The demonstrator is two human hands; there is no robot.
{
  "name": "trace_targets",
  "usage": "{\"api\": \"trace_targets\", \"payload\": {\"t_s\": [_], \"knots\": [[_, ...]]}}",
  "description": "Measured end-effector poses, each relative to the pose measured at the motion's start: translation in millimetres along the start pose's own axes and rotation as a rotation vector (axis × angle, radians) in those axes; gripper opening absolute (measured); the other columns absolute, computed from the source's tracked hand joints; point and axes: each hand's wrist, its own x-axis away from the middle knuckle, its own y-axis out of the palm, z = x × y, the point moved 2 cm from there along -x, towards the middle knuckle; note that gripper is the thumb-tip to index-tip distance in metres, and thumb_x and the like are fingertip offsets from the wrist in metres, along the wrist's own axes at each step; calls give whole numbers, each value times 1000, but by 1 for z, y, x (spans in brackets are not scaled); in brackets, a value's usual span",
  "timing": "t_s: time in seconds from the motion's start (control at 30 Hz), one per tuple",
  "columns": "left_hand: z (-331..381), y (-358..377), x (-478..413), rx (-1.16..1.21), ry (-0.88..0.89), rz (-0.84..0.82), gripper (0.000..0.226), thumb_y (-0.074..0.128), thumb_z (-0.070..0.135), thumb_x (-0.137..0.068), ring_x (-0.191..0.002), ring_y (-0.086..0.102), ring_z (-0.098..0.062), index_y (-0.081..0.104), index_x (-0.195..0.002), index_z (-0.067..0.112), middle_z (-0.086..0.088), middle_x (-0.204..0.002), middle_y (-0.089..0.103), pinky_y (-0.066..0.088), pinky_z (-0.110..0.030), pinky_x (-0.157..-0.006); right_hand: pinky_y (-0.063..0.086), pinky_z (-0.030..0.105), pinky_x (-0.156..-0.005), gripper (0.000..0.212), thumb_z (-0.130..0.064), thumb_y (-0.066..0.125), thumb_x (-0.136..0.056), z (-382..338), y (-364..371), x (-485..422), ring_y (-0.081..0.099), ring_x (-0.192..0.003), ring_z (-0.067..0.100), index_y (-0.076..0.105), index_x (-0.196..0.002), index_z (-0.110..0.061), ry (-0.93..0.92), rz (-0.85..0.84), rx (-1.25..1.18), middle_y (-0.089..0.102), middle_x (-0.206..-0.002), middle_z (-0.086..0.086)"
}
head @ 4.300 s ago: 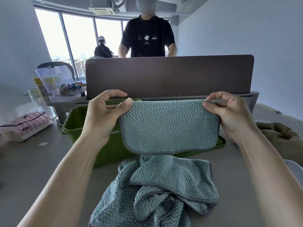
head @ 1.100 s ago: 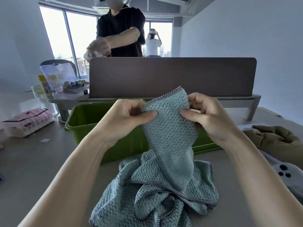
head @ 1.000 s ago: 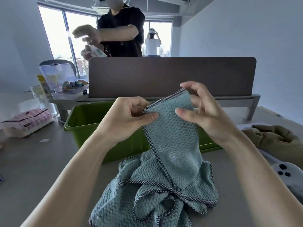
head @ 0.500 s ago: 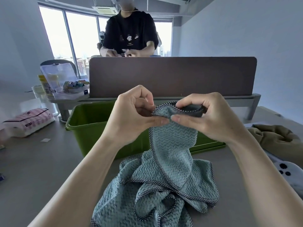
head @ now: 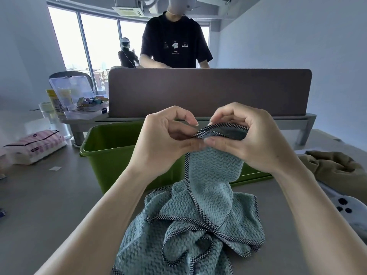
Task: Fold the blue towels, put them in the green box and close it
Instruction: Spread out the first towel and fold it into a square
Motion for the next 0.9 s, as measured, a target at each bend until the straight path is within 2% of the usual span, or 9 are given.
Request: {"api": "trace_targets", "payload": {"t_s": [0.07,0.2,0.3,0.37,0.47,0.6,0.7,0.8,0.9], "knots": [[-1,1,1,-30,16,6,40,88,-1,-63,-71,76,-22,64,-94,4,-6,-77,77,61,-33,-67,54,35,-89,37,-48,81,-72,-4,5,0,69,-92,0,71,-103,-31,-7,-14,28,74,-91,-18],[-5,3,0,-52,-22,-24,44,88,8,-67,-74,75,-23,61,-102,7,-4,-81,78,62,-40,-73,53,29,-71,9,-32,80,-80,-2,6,-1,69,-75,2,77,-86,-25,-12,39,43,74,-78,-14],[-15,6,0,-149,-96,-187,23,77,15,-83,-83,75,-20,69,-103,11,-1,-88,78,59,-44,-83,46,12,-70,6,-29,74,-83,5,3,-1,66,-75,-7,70,-85,-26,5,145,23,71,-79,-19],[-22,6,0,-195,-125,-265,10,70,16,-89,-85,73,-14,75,-98,17,6,-91,78,58,-34,-85,44,8,-70,6,-22,73,-86,11,-1,-2,64,-73,-9,66,-86,-23,36,198,1,70,-81,-18],[-22,5,1,-248,-141,-318,12,63,25,-94,-75,64,-6,72,-85,28,14,-81,72,52,-24,-76,44,11,-69,10,-16,68,-91,19,-7,-1,60,-70,-9,62,-86,-23,100,270,-78,68,-78,-16],[-22,1,2,-306,-62,-217,19,51,33,-99,-62,48,-12,55,-85,21,11,-69,57,42,-37,-61,47,19,-74,16,-17,67,-92,24,-11,-2,61,-73,-7,60,-85,-29,167,351,-223,67,-76,-15],[-20,-5,8,-297,-68,-201,12,59,25,-97,-71,67,-24,53,-103,17,-2,-81,73,54,-44,-62,50,22,-79,14,-14,67,-92,23,-12,-2,64,-78,-3,66,-88,-28,181,360,-297,71,-76,-16],[-16,-22,15,-291,-99,-192,26,71,13,-88,-77,72,-6,57,-110,14,2,-88,77,54,-21,-64,51,22,-82,15,-13,67,-92,19,-3,-2,66,-82,-1,71,-92,-27,179,305,-318,73,-81,-15],[-10,-50,25,-396,-107,-161,28,80,14,-79,-84,72,-7,68,-105,18,6,-92,76,57,-26,-79,51,16,-76,22,-7,71,-88,15,9,-2,67,-78,-3,71,-86,-30,196,259,-328,73,-77,-18]]}}
